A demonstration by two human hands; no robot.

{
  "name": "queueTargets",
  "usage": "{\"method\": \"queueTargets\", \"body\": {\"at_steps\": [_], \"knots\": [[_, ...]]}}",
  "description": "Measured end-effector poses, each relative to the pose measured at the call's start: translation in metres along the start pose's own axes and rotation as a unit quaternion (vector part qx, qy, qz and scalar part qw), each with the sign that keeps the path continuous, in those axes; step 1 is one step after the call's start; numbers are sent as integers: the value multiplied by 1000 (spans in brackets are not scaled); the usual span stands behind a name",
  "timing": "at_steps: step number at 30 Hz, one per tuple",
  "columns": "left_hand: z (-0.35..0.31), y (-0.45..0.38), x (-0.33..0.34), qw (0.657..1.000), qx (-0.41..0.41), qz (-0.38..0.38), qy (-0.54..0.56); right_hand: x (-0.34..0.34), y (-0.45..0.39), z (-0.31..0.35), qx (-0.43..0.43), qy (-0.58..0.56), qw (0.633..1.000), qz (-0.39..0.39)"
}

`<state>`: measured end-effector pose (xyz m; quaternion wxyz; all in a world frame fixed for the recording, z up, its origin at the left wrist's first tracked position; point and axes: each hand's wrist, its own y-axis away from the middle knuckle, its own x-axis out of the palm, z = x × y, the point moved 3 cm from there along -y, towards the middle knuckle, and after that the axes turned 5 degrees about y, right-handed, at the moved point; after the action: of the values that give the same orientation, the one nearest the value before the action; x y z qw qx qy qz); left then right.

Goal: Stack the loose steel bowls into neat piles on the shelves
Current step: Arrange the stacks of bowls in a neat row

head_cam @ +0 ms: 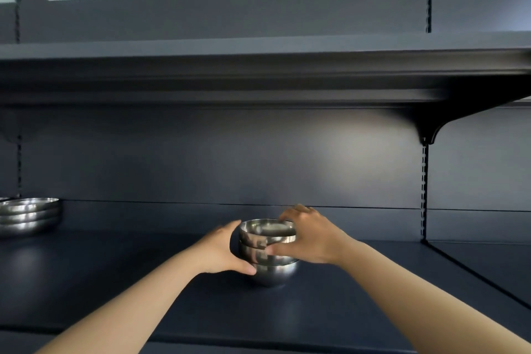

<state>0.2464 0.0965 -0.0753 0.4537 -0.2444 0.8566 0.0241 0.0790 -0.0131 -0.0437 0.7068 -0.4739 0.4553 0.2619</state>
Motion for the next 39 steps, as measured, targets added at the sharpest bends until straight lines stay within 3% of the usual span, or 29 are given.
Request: {"method": "queueTargets", "body": {"at_steps": [8,16,26,32,39], "knots": [[3,1,22,988,1,61,143,20,5,-15,34,-135,990,27],[0,-1,31,982,10,66,178,21,6,-17,9,-144,988,49],[7,0,36,958,20,42,282,24,4,-13,12,-164,986,15],[28,8,4,956,26,30,291,26,-12,21,4,-184,983,-11],[100,34,-63,957,25,6,290,49,-54,110,-13,-185,982,-19]]}}
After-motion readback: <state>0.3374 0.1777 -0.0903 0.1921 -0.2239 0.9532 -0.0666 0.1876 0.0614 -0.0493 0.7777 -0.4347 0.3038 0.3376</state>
